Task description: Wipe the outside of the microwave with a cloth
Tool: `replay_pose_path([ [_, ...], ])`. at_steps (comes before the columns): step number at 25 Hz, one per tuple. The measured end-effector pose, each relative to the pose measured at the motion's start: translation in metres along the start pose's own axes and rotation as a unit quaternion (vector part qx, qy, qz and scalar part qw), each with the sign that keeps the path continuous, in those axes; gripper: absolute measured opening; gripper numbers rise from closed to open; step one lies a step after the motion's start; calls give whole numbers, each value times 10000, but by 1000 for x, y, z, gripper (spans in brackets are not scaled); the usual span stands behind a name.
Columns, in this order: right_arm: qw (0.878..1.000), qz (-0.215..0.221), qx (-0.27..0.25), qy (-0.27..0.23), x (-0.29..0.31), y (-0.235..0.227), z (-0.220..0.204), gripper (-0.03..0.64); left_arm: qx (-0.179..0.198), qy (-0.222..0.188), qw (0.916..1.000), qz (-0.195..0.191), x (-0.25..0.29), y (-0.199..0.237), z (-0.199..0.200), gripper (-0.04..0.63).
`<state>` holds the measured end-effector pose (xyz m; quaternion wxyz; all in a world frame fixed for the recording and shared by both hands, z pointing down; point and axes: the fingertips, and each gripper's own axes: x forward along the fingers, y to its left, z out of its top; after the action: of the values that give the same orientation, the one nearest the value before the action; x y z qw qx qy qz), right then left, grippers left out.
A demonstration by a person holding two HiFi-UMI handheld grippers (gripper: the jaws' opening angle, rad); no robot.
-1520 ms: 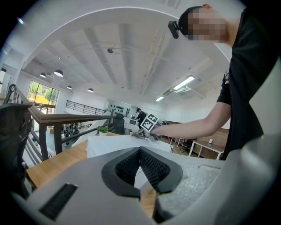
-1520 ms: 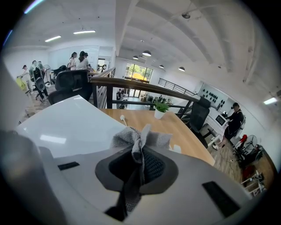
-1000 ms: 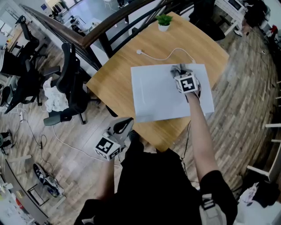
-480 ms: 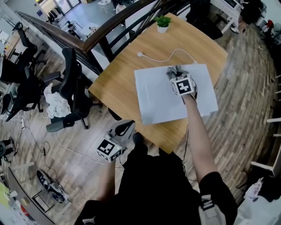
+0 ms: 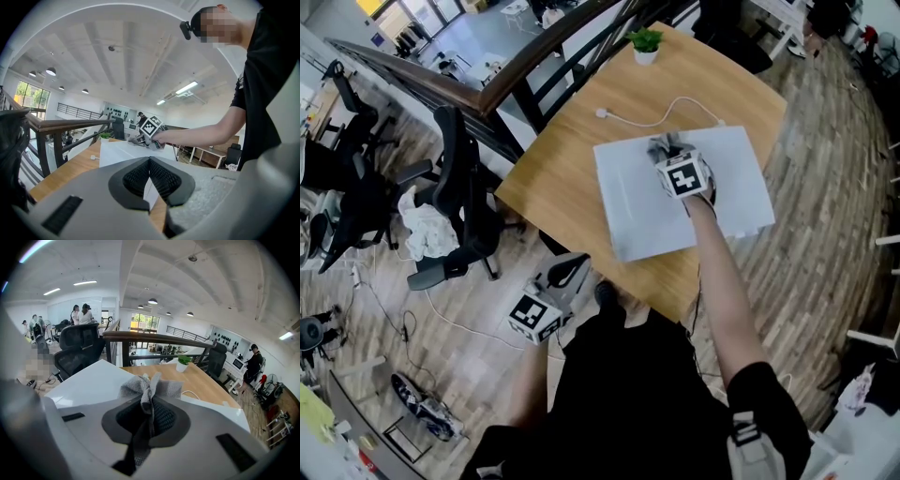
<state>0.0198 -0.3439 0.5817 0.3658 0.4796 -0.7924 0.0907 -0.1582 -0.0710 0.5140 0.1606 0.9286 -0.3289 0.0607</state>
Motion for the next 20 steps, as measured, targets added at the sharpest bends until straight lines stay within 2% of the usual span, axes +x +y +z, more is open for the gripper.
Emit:
replay_pose_path([
  [10,10000,34,33,-73,3,27,8,20,173,-39,9998,-35,-20,8,1,2],
  [20,9999,113,15,-88,7,48,18,20,127,-44,9999,67,-40,10,-7,2],
])
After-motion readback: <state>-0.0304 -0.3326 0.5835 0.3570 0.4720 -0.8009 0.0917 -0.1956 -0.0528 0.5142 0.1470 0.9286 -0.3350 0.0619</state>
